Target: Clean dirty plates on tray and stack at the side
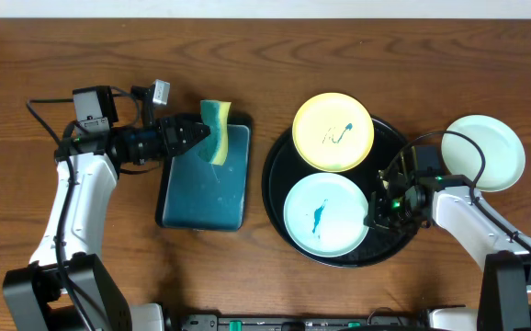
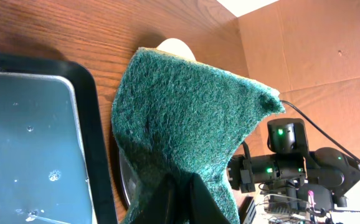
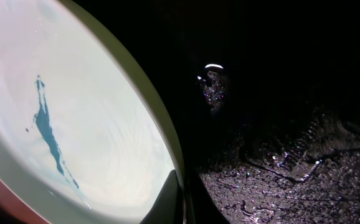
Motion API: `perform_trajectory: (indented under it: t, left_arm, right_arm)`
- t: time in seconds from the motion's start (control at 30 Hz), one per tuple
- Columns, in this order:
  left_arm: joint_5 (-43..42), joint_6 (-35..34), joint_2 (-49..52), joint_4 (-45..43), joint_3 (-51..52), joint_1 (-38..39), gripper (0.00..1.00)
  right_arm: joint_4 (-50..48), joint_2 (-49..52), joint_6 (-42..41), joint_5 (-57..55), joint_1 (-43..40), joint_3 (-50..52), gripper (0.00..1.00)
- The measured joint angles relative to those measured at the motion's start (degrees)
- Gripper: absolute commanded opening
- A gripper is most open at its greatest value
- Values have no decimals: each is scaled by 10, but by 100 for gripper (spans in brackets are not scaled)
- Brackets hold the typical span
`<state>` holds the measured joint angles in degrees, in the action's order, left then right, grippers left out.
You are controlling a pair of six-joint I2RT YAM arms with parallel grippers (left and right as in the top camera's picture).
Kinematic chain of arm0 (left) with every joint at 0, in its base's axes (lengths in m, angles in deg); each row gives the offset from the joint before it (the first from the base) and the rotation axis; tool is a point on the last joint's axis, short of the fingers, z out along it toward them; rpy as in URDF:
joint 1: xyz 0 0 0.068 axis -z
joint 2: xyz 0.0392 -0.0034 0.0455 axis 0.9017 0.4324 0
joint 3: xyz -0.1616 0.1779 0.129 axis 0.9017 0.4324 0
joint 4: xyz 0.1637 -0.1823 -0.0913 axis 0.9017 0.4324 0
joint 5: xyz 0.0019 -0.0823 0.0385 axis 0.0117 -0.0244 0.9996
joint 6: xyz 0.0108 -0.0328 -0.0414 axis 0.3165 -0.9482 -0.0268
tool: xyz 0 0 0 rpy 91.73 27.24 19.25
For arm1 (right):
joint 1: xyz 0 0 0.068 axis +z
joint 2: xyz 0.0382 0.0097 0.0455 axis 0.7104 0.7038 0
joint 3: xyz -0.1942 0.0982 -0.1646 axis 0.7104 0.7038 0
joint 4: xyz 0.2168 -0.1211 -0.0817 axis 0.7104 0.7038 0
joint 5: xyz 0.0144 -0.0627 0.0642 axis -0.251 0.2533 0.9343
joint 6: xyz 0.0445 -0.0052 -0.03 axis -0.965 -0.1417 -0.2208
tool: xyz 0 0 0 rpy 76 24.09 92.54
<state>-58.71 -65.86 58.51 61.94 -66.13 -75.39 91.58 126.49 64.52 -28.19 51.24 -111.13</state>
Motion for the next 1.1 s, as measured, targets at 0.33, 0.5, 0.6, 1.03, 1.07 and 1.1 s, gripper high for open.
perform_trajectory:
  t: [0.33,0.5,0.6,1.03,1.07,1.1]
  left_arm:
    - [0,8,0,0,0,0,8]
    - [0,14,0,0,0,0,7]
    - [0,15,0,0,0,0,7]
    - [0,15,0,9,0,0,7]
    - [0,15,0,9,0,0,7]
    - [0,15,0,9,0,0,8]
  right_arm:
    - [0,0,0,0,0,0,1]
    - [0,0,0,0,0,0,1]
    - [0,0,0,0,0,0,1]
    - [0,0,0,0,0,0,1]
    - [0,0,0,0,0,0,1]
    - [0,0,0,0,0,0,1]
